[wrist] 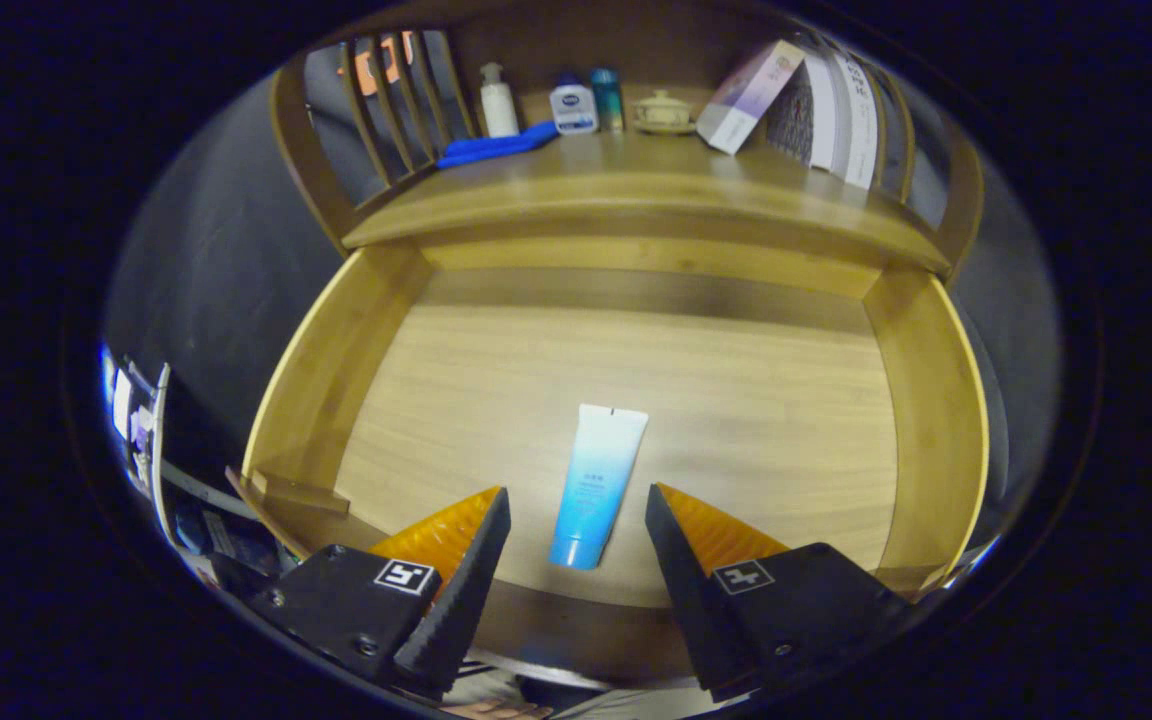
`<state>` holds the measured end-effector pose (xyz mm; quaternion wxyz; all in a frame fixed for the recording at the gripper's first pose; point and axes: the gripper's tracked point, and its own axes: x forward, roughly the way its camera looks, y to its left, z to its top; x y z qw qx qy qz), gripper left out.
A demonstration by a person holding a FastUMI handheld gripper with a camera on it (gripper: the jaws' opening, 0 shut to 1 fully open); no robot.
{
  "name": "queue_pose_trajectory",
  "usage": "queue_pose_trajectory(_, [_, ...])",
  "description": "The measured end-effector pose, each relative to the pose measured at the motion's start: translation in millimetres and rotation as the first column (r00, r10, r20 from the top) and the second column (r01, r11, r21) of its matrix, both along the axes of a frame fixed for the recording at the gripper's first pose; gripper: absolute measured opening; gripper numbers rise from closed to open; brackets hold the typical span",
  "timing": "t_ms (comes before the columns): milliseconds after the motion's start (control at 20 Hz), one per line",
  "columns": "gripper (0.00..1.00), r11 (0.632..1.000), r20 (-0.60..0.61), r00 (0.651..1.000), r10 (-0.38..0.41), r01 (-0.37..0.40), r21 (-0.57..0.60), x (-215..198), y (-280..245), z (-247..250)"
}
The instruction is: Pull open the drawer, take out the items inside it, and place them on the countertop above the cabinet.
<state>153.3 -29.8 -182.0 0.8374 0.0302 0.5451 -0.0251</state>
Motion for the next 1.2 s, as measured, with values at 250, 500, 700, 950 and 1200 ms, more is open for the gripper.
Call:
queue_pose_trajectory(250, [0.84,0.998,-0.138,0.989,-0.051,0.054,0.017,5.2,2.1,-29.9])
queue_pose_trajectory(500, [0.8,0.998,-0.2,0.979,-0.045,0.036,-0.045,3.7,2.2,-41.5])
queue_pose_trajectory(700, [0.64,0.995,-0.21,0.977,-0.026,0.004,-0.101,-0.7,7.5,-47.2])
queue_pose_trajectory(950, [0.49,0.994,-0.19,0.981,-0.029,0.009,-0.106,2.7,8.5,-45.6])
queue_pose_trajectory(1200, [0.43,0.988,-0.138,0.99,-0.033,0.012,-0.154,9.9,7.9,-35.9])
